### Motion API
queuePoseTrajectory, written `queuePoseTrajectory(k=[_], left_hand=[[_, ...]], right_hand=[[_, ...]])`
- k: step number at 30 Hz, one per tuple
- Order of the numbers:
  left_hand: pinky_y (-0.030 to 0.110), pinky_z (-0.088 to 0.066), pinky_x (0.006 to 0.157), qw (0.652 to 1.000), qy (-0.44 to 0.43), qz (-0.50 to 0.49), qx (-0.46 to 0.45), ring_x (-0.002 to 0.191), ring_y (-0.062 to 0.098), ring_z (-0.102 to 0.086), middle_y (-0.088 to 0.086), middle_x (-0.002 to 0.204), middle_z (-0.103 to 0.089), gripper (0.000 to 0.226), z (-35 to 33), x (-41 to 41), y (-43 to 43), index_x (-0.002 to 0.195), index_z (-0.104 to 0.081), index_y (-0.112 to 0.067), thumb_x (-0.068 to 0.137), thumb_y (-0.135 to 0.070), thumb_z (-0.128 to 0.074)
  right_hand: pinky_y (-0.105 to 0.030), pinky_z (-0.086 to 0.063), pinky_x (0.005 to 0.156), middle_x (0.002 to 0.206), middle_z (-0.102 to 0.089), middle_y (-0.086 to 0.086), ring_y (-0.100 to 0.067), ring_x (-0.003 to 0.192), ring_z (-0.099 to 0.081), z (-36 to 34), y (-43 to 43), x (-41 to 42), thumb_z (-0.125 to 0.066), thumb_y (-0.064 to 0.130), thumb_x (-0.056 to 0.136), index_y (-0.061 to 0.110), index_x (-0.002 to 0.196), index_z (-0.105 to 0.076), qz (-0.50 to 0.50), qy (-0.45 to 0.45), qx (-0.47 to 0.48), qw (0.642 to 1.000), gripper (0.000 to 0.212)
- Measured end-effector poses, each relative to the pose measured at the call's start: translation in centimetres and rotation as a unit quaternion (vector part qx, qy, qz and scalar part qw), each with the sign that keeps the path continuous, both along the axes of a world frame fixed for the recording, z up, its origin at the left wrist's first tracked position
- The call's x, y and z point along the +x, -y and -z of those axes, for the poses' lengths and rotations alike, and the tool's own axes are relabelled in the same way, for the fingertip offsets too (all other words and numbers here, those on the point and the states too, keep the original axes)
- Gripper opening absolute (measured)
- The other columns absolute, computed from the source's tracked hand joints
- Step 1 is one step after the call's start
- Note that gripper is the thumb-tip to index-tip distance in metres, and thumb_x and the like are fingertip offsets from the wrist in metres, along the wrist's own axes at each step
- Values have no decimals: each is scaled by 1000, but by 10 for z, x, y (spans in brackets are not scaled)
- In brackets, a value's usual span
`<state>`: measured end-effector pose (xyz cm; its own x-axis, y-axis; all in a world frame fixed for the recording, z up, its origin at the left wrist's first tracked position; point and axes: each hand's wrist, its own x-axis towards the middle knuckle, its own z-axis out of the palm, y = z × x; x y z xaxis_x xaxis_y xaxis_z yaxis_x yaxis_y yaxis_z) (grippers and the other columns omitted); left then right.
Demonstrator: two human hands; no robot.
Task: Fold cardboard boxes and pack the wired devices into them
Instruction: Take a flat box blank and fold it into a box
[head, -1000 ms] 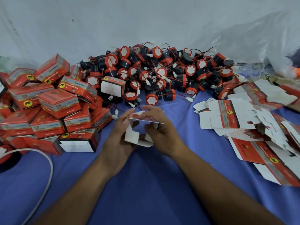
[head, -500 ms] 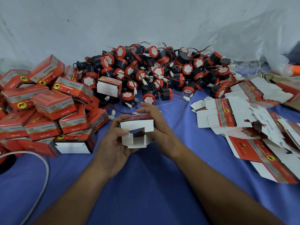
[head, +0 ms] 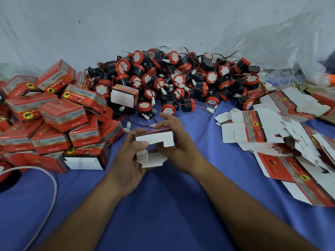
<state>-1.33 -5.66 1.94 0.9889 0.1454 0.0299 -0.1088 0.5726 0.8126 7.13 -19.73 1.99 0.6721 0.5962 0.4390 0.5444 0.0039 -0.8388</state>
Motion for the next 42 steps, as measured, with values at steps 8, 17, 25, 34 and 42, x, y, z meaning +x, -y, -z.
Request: queuePoseTrajectory(k=[8,17,25,34,42], left_hand=[[40,-60,78,996,-30,-21,-76,106,31,-69,20,126,-64,43,-2,1,-2,136,-49,-8,94,-14,-44],[19,-49,66,732,105,-102,666,73,2,-63,-15,81,-68,47,6,-6,-5,129,-48,-55,89,-77,-38],[37,-37,112,735,268,-111,613,145,27,-30,13,151,-28,79,10,0,0,127,-37,-10,72,-48,-80],[44,-36,110,509,304,-196,781,129,33,-41,19,144,-38,102,2,7,1,149,-30,-9,77,-77,-56],[45,-41,101,609,113,-208,757,124,34,-43,14,138,-43,105,8,6,-19,152,-36,-14,70,-75,-59]], right_hand=[[-44,-30,118,148,-38,11,-6,145,-30,-3,-9,-6,-54,47,88,35,121,-57,-17,-74,17,997,35],[-38,-49,81,116,-66,-4,-22,96,-61,-10,2,9,-63,28,83,19,81,-72,163,-178,192,951,13],[-25,-56,69,83,-73,-17,-22,78,-73,-19,1,0,-67,31,89,-10,101,-69,57,-265,192,943,43],[-46,-56,84,90,-74,-12,-28,87,-71,-16,-7,-4,-56,64,87,23,80,-72,98,-336,149,925,44],[-34,-56,91,114,-73,4,-15,106,-70,-8,-15,-12,-62,61,82,31,118,-66,-16,-296,18,955,47]])
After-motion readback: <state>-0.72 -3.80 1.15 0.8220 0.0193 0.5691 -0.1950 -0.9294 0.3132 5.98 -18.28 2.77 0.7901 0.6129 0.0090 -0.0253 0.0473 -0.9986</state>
